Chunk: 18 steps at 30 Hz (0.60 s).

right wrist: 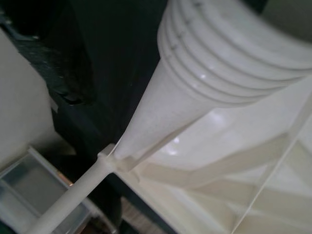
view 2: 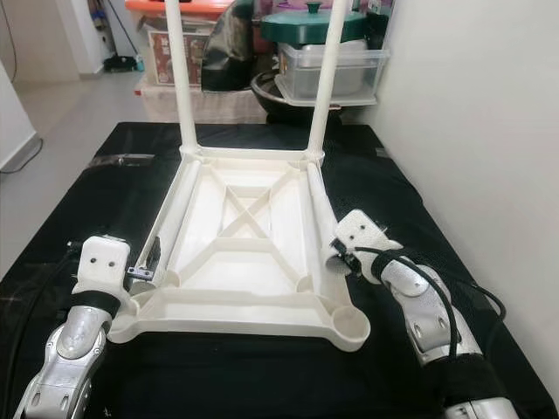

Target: Building children table

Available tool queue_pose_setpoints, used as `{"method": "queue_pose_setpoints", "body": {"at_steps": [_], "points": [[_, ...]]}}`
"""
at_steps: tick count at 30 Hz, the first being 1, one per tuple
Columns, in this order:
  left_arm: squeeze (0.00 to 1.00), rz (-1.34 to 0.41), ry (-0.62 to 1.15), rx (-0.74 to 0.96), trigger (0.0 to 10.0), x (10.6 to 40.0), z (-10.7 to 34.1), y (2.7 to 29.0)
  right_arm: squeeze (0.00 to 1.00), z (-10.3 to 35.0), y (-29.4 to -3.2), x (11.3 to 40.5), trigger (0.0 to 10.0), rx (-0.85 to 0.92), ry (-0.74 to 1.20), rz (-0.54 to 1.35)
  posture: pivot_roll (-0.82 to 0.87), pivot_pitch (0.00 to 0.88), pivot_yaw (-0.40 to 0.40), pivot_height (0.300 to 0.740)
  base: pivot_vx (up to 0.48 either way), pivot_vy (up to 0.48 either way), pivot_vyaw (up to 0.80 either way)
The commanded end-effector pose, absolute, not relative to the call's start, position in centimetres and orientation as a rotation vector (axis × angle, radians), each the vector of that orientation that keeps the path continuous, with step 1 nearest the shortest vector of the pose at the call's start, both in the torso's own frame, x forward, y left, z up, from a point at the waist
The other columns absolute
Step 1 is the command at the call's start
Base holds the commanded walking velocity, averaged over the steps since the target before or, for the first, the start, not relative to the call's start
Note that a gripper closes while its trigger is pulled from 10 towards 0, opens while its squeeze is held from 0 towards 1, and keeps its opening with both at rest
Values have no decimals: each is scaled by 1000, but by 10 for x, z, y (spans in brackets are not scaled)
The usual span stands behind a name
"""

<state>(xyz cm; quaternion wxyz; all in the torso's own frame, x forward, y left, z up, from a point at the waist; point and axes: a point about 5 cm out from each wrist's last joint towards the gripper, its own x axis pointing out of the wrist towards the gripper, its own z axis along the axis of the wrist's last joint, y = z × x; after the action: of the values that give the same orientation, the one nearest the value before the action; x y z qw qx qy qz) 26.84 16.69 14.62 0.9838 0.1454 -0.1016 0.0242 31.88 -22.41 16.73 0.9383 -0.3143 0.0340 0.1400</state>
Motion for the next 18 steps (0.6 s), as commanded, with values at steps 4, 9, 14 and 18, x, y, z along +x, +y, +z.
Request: {"method": "queue_pose_setpoints", "body": {"at_steps": [4,9,14,18], "points": [[0,51,-203,321,10000,269,145,168,0,179,-224,321,0,-581,-5,222,13,0,-25,740,0,0,0],[0,52,-205,324,10000,271,145,169,0,187,-228,324,0,-543,-36,191,8,0,-21,740,0,0,0],[0,51,-207,325,10000,273,145,168,0,189,-231,325,0,-505,-37,180,4,0,-18,740,0,0,0],[0,51,-208,325,10000,273,146,168,0,191,-232,325,0,-490,-50,170,5,0,-16,740,0,0,0]]}}
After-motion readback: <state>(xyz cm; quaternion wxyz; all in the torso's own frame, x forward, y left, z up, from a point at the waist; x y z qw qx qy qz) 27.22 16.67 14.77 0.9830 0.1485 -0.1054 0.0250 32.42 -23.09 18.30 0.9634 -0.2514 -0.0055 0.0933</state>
